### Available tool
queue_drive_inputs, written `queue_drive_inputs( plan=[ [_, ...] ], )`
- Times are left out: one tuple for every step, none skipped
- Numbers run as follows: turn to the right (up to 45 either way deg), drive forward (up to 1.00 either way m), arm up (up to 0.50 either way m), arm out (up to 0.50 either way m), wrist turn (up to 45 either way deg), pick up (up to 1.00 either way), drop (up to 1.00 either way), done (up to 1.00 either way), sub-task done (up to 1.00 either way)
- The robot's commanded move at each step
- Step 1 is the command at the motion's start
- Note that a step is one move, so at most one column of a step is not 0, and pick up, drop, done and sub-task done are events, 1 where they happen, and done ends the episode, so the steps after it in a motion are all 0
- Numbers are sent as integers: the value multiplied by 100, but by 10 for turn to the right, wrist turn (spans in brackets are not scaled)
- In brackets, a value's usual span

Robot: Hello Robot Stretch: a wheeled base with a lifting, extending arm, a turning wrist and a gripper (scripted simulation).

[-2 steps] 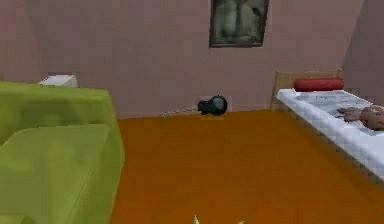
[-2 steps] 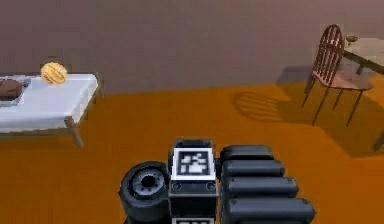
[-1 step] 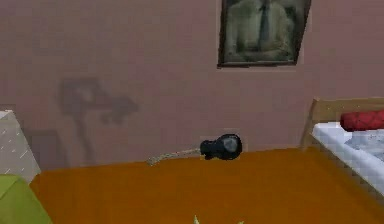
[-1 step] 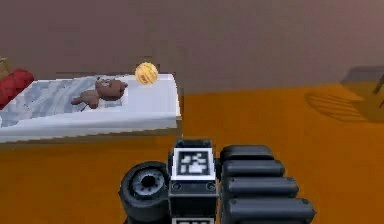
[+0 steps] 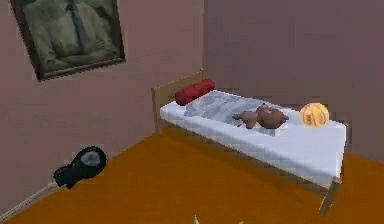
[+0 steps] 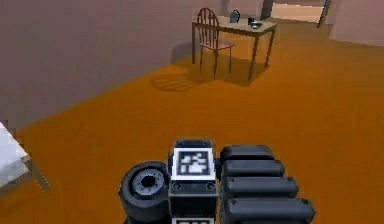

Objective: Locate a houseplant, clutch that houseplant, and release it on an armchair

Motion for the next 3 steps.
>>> queue_drive_inputs(
  plan=[
    [330,0,0,0,0,0,0,0,0],
    [-450,0,0,0,0,0,0,0,0],
    [-360,0,0,0,0,0,0,0,0]
  ],
)
